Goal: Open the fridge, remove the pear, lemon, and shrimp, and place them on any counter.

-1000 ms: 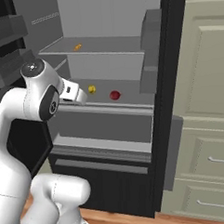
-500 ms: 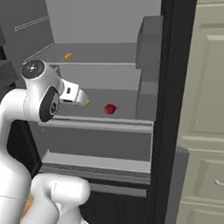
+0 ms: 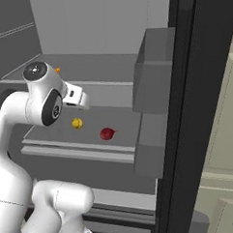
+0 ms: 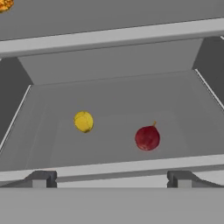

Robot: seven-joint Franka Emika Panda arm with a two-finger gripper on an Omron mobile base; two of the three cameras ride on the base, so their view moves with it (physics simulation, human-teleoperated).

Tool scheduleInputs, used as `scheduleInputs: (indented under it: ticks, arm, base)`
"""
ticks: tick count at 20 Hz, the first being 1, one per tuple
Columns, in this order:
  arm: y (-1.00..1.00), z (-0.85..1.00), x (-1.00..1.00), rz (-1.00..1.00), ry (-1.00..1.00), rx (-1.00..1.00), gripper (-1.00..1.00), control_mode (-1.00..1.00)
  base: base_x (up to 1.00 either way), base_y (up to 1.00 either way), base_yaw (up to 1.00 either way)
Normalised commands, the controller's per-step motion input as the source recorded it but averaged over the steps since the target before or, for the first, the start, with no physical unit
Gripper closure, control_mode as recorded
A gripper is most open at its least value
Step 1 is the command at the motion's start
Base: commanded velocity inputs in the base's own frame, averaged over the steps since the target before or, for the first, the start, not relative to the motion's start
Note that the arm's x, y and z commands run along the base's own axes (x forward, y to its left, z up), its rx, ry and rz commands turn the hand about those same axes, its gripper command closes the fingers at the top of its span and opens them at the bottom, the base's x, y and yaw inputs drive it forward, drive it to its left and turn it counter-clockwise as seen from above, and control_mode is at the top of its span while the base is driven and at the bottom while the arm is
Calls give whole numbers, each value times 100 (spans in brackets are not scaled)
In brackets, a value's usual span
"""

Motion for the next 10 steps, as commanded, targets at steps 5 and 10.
scheduleInputs:
  ticks: [5, 10]
  arm:
    - [0, 0, 0, 0, 0, 0, -100, 100]
    - [0, 1, 0, 0, 0, 0, -100, -100]
  base:
    - [20, 0, 0]
    - [0, 0, 0]
